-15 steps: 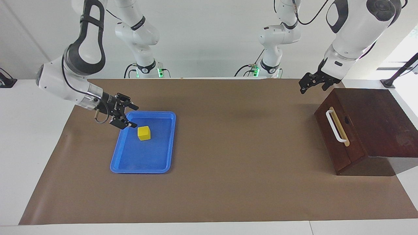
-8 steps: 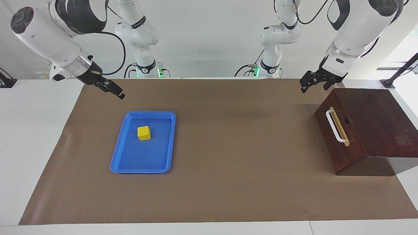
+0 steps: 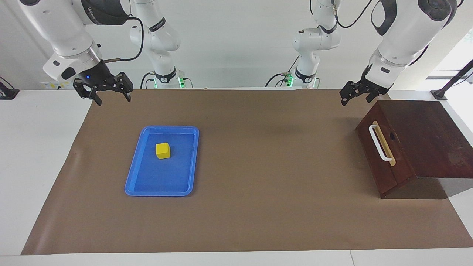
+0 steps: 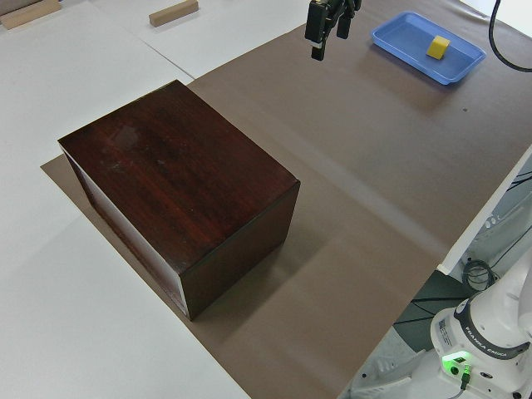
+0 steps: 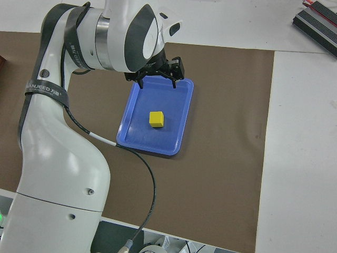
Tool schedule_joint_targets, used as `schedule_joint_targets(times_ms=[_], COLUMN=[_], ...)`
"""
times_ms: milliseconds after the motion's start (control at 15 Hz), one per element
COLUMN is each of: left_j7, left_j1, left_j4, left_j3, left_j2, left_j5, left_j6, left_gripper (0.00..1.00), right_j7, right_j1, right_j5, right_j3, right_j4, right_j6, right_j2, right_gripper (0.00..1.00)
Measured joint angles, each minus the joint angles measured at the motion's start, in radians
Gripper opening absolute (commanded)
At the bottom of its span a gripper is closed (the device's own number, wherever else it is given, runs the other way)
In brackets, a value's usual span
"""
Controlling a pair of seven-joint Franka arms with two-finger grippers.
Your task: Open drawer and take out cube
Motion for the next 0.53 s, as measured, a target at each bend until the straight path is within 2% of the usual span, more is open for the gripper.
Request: schedule_joint_targets(times_ms=[200, 400, 533], left_j7=[0.0, 0.0, 0.0], left_j1=[0.0, 0.0, 0.0], left_j4=[0.0, 0.0, 0.0], left_j3=[0.001, 0.001, 0.001], left_j2=[0.0, 0.0, 0.0], left_j5=[0.0, 0.0, 0.0], left_j6=[0.0, 0.0, 0.0], left_gripper=[1.0, 1.0, 1.0], right_j7=[0.0, 0.04, 0.044], right_j1=[0.031, 0.132, 0.159], right_j5=[-0.012, -0.013, -0.013], right_j3=[-0.025, -0.141, -0.18], right_j4=[-0.018, -0.023, -0.019], right_j6=[-0.005, -0.005, -0.005], right_j2=[0.002, 0.004, 0.004], right_gripper=[1.0, 1.0, 1.0])
